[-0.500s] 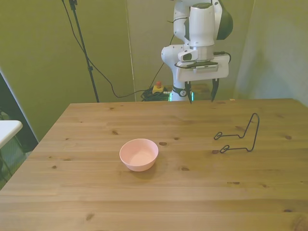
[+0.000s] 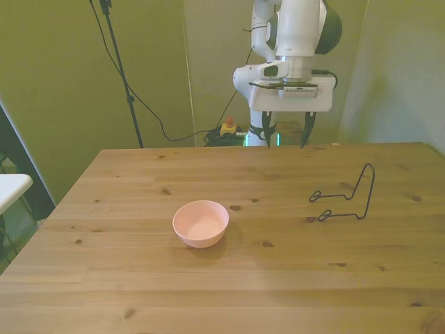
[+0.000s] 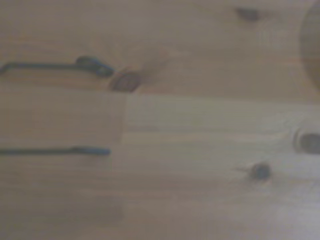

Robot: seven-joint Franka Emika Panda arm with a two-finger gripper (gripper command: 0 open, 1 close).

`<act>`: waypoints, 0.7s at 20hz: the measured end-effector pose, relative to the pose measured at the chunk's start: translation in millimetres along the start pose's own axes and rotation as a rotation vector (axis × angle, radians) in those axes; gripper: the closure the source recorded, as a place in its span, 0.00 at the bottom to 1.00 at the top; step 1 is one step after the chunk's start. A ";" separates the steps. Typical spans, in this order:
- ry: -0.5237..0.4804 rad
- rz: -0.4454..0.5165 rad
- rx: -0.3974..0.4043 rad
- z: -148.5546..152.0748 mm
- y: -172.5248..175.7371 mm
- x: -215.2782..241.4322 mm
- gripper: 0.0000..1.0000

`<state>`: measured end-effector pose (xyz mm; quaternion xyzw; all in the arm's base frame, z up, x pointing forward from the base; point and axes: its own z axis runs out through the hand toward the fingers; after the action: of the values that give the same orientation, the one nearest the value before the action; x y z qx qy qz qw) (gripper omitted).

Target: Load the bowl

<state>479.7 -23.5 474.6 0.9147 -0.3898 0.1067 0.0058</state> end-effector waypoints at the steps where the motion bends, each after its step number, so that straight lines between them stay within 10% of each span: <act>1: 0.009 0.007 -0.005 1.5 -1.5 14.2 0.00; 14: 0.082 0.132 -0.018 60.7 16.3 138.4 0.00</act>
<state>572.9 -139.1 441.7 0.8818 -0.4496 0.1406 0.0228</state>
